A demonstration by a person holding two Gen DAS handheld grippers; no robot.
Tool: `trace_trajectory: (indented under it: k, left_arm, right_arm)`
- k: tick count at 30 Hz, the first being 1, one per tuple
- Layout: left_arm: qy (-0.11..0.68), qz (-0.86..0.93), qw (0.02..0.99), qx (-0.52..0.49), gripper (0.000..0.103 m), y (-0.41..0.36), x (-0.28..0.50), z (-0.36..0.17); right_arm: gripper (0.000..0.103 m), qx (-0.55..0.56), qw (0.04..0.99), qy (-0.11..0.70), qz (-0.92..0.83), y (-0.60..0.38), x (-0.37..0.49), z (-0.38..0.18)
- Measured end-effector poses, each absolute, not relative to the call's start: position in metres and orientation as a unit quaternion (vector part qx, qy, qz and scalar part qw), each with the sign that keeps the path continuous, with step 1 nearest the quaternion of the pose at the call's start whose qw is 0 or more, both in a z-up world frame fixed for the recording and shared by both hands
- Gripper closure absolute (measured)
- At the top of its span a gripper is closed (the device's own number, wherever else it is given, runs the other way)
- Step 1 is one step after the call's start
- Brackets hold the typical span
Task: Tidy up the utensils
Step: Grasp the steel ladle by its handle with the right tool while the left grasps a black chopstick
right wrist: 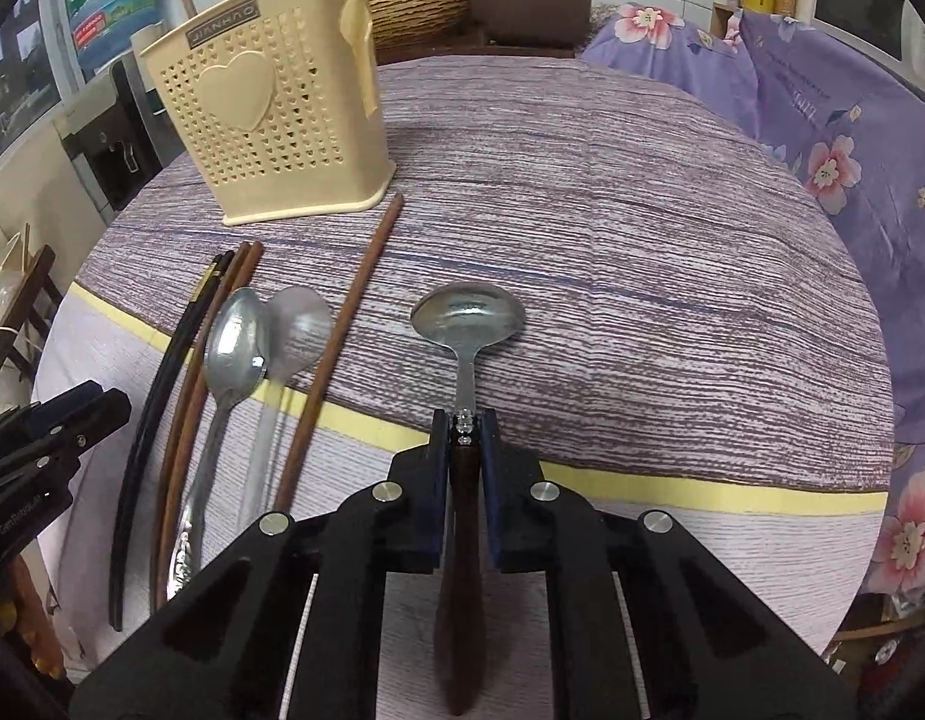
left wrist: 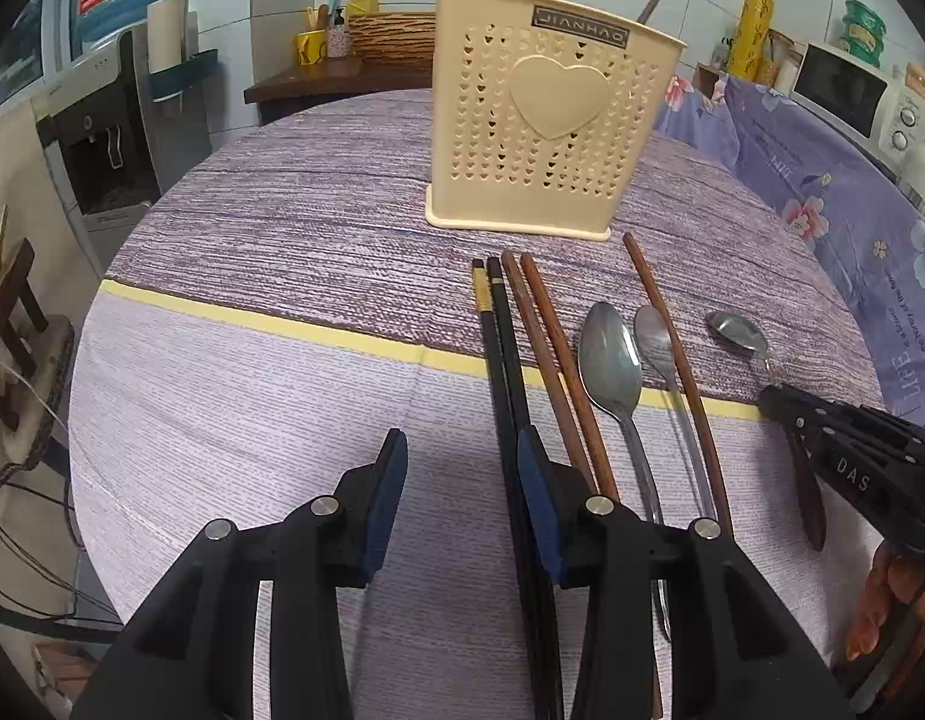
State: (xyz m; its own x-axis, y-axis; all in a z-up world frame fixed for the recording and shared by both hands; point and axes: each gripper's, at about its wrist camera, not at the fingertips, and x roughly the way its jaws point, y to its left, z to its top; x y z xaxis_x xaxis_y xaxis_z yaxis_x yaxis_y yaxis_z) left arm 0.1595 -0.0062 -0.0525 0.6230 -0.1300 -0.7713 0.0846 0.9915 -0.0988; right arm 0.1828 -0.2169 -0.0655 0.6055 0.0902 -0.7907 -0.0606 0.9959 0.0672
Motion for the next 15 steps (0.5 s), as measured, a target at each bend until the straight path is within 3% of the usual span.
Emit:
trace_trajectory:
  k: [15]
  left_arm:
    - [0.447, -0.065, 0.892, -0.006, 0.067, -0.0092, 0.1638, -0.0587]
  right_arm:
    - [0.092, -0.004, 0.899, 0.438, 0.029, -0.2233, 0.1832, -0.0651]
